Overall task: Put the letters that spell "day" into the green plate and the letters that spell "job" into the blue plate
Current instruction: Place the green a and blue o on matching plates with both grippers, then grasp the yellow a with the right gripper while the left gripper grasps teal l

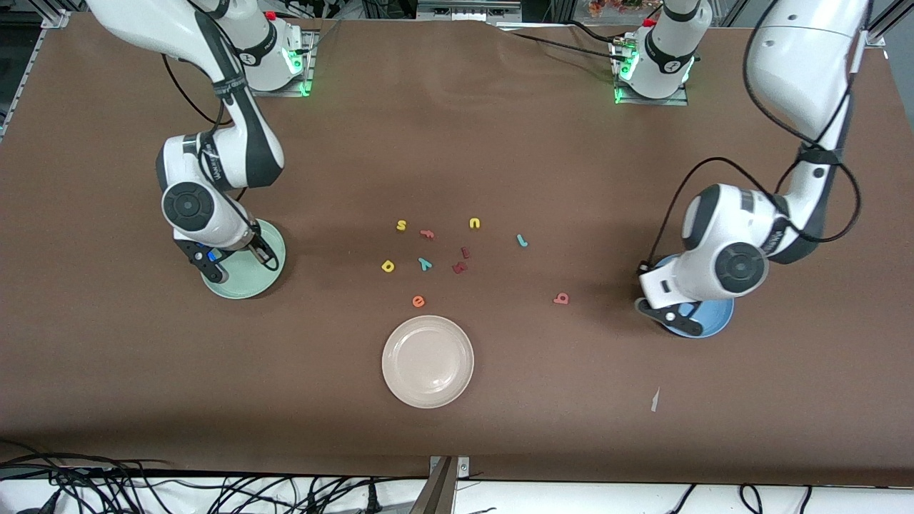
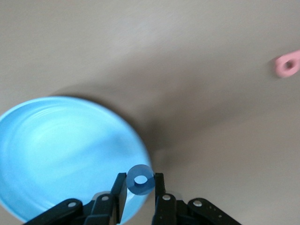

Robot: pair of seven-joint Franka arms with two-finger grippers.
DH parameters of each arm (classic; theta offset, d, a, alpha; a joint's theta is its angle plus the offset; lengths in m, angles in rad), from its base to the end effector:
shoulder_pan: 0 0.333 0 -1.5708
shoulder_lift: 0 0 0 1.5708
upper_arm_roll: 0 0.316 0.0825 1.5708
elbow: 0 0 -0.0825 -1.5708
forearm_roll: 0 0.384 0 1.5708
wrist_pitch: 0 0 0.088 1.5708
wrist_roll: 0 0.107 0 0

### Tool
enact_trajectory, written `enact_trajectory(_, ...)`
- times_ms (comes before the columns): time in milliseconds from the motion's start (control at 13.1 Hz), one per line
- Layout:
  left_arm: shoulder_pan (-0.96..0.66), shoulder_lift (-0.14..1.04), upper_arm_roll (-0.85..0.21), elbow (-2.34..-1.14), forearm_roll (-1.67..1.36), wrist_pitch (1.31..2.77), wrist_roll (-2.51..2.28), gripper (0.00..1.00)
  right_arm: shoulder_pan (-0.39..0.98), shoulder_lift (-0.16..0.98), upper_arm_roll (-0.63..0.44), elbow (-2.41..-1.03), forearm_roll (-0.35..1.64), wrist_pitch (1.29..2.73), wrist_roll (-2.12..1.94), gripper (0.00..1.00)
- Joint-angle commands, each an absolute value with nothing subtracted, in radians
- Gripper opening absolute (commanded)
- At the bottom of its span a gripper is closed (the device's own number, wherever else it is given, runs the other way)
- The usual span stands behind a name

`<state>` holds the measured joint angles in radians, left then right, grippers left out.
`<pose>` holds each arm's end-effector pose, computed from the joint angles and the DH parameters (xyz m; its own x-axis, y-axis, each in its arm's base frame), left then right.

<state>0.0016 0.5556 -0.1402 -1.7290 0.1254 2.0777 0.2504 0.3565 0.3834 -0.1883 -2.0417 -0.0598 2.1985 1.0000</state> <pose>0.6414 -0.0757 0.2490 0.8824 -0.4267 -0.1981 -0.4300 -0.9024 0.0285 0.5636 0.0947 0.2397 0.7042 -0.7095 -0.0276 -0.6833 -0.6877 0.2453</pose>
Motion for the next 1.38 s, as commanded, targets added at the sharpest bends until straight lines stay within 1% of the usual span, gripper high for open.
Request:
enact_trajectory(0,0.076,0.486,-0.158,-1.929,0.158,2.288,0.328,0.20,0.281,0.414,-0.190,-2.086,0.041,2.258,0.835,0.51)
enact_trajectory(76,0.095,0.485,-0.156,-1.968,0.160,2.352,0.333,0.20,0.281,0.416,-0.190,-2.086,0.067,2.253,0.824,1.00)
enact_trajectory(153,0.103,0.486,-0.156,-1.979,0.160,2.368,0.331,0.22,0.281,0.407,-0.190,-2.080,0.072,2.232,0.822,1.00)
enact_trajectory(229,0.107,0.486,-0.153,-1.980,0.160,2.368,0.331,0.33,0.282,0.402,-0.186,-2.063,0.075,2.194,0.830,1.00)
enact_trajectory(306,0.120,0.488,-0.155,-1.976,0.158,2.361,0.322,0.87,0.282,0.400,-0.178,-2.031,0.077,2.154,0.831,1.00)
enact_trajectory(382,0.124,0.485,-0.156,-1.967,0.156,2.346,0.312,1.00,0.285,0.400,-0.158,-1.998,0.090,2.116,0.833,1.00)
enact_trajectory(459,0.124,0.477,-0.156,-1.945,0.144,2.315,0.308,1.00,0.285,0.400,-0.126,-1.964,0.138,2.096,0.836,1.00)
enact_trajectory(612,0.104,0.476,-0.172,-1.907,0.127,2.240,0.174,1.00,0.302,0.402,-0.075,-1.933,0.187,2.109,0.870,1.00)
enact_trajectory(765,0.097,0.477,-0.262,-1.911,0.121,2.237,-0.031,1.00,0.343,0.406,-0.048,-1.917,0.187,2.172,0.951,1.00)
enact_trajectory(918,0.097,0.477,-0.354,-1.921,0.112,2.237,-0.214,1.00,0.429,0.419,-0.040,-1.916,0.175,2.253,0.950,1.00)
enact_trajectory(994,0.095,0.480,-0.395,-1.922,0.112,2.237,-0.316,1.00,0.486,0.439,-0.040,-1.904,0.173,2.302,0.950,1.00)
enact_trajectory(1147,0.094,0.485,-0.493,-1.924,0.112,2.246,-0.548,1.00,0.534,0.504,-0.040,-1.847,0.172,2.377,0.950,1.00)
enact_trajectory(1224,0.086,0.486,-0.529,-1.925,0.112,2.255,-0.646,1.00,0.552,0.553,-0.040,-1.794,0.172,2.391,0.953,1.00)
enact_trajectory(1300,0.057,0.486,-0.538,-1.930,0.113,2.270,-0.732,1.00,0.563,0.599,-0.040,-1.742,0.172,2.391,0.957,0.99)
